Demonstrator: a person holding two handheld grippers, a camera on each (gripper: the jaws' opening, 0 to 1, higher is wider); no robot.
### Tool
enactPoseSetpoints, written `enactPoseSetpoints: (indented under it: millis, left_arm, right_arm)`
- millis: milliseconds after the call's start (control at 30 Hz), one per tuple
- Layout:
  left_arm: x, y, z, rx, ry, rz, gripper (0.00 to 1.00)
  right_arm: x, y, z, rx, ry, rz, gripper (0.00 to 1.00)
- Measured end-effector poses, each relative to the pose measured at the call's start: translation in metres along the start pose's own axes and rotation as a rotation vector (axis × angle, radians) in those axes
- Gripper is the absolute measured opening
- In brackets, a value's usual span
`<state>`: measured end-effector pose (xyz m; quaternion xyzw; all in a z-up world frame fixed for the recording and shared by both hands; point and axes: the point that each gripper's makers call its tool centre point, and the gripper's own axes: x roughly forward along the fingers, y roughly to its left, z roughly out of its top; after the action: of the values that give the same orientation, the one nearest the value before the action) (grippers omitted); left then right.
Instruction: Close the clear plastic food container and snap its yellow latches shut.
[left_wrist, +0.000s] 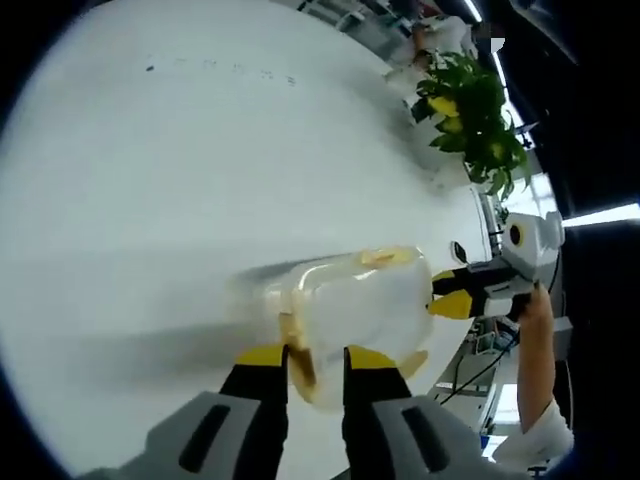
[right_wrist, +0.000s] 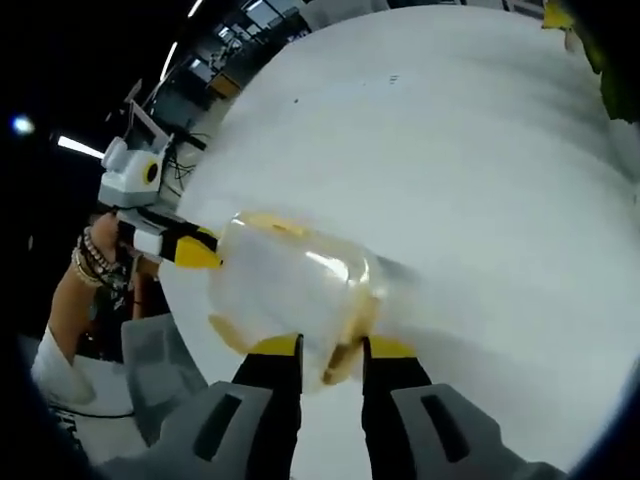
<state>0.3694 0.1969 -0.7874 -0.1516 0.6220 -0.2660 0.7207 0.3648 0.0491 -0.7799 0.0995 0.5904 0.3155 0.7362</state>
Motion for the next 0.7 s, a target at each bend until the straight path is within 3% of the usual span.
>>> enactPoseSetpoints:
  millis: [100,133,267,533,700]
  left_arm:
    - [0.002,-0.001,-0.001,-0.004,0.006,0.008,0.13]
    - [0.004,-0.001,0.000,-0.001,0.000,0.006,0.13]
    - [0.009,0.000,-0.001,-0.002,0.001,0.007,0.13]
    - [0.012,0.002,0.003,-0.024,-0.012,-0.012,0.14]
    - [0.011,-0.001,0.005,0.004,-0.018,0.001,0.15]
  right_arm:
    - [0.000,0.006,0.000,0.032,0.000,0.033,0.16]
    - [-0.002,0.000,-0.001,0.042,0.007,-0.003,0.16]
    - [0.007,0.003,-0.003,0.015,0.005,-0.021,0.17]
    - [0.004,0.000,-0.001,0.001,-0.006,-0.026,0.18]
    - [0.005,0.001,0.000,-0.030,0.016,-0.032,0.20]
